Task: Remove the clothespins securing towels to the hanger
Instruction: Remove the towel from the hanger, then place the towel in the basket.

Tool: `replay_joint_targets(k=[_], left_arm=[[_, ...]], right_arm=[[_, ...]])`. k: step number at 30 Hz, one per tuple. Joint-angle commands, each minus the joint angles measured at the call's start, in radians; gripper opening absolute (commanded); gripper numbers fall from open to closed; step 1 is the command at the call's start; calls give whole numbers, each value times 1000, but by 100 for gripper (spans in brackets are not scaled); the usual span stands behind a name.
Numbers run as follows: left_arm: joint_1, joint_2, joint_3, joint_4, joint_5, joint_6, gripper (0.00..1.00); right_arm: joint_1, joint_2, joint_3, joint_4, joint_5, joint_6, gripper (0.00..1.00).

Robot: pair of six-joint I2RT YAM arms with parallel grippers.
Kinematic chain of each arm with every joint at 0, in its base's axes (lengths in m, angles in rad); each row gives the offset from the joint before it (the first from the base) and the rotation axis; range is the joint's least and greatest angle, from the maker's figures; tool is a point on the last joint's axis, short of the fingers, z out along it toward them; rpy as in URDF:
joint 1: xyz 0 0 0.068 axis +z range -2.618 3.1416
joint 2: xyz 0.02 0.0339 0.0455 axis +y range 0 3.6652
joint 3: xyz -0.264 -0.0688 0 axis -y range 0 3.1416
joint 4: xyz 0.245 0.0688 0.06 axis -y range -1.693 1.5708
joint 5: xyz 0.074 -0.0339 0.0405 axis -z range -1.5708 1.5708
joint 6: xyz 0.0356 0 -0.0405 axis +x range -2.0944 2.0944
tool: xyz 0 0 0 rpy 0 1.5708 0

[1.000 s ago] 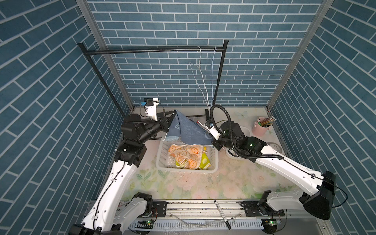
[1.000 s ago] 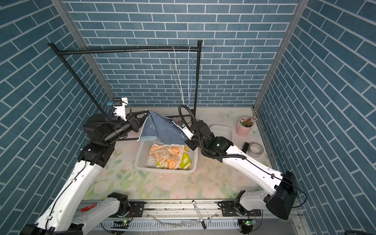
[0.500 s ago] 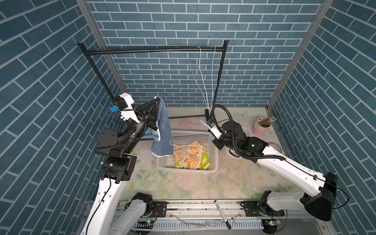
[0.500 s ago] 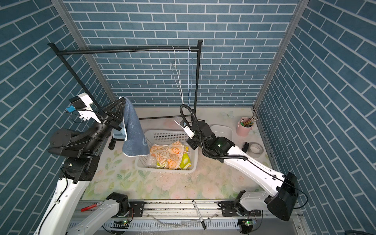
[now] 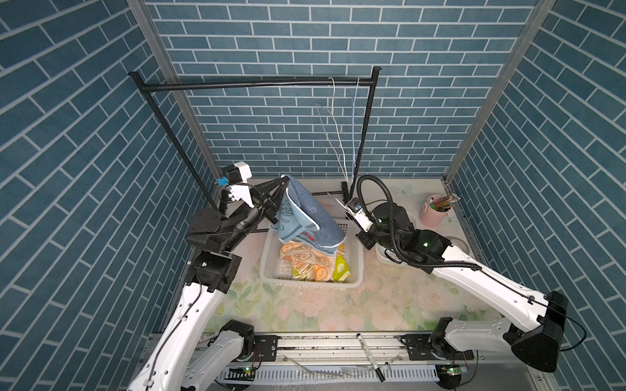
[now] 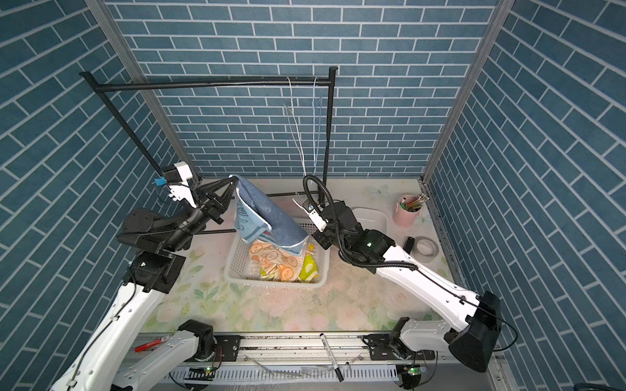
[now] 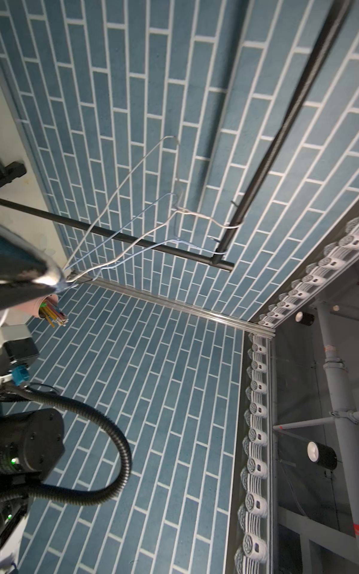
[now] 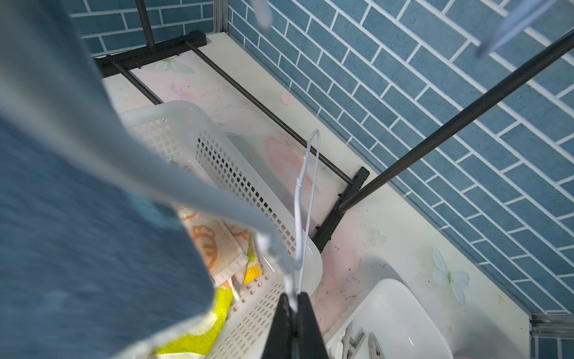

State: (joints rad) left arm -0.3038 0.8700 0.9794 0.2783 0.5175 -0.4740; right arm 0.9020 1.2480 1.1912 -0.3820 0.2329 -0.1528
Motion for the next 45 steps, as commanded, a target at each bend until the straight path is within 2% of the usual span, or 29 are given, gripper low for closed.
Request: replay_joint_targets(k=[1, 7, 12, 16, 17, 22, 25, 30, 35, 37, 42, 45], left_arm=[[-36, -5, -86, -50, -26, 0, 0], [-56, -81, -278, -135, -185, -24, 0], [-55, -161, -374, -319, -424, -13, 0], [-56, -159, -415, -377, -477, 0, 0], [-56, -151, -420, -387, -477, 0, 3], [-56, -146, -393, -468, -529, 41, 30], [-55, -161, -307, -565, -602, 150, 44], [-55, -188, -173, -676, -705, 322, 59], [-55, -199, -113, -635, -653, 425, 62], [-55, -183, -93, -602, -551, 482, 62], [-75, -90, -54, -527, -213, 647, 59], [-143, -43, -60, -492, -135, 829, 59]], right_arm=[[-4, -31, -15, 14, 38, 47, 0], [-4, -41, -25, 19, 46, 44, 0], [-4, -36, -27, 28, 41, 42, 0], [-4, -35, -22, 32, 29, 42, 0], [-5, -36, -21, 32, 26, 42, 0], [-4, -42, -19, 35, 2, 42, 0], [-3, -46, -7, 31, -52, 58, 0], [-4, -40, 20, 15, -123, 80, 0], [-6, -32, 36, 14, -151, 97, 0], [-3, -30, 41, 15, -168, 106, 0], [-4, -28, 59, -3, -229, 136, 0], [-4, -24, 70, -29, -269, 153, 0]])
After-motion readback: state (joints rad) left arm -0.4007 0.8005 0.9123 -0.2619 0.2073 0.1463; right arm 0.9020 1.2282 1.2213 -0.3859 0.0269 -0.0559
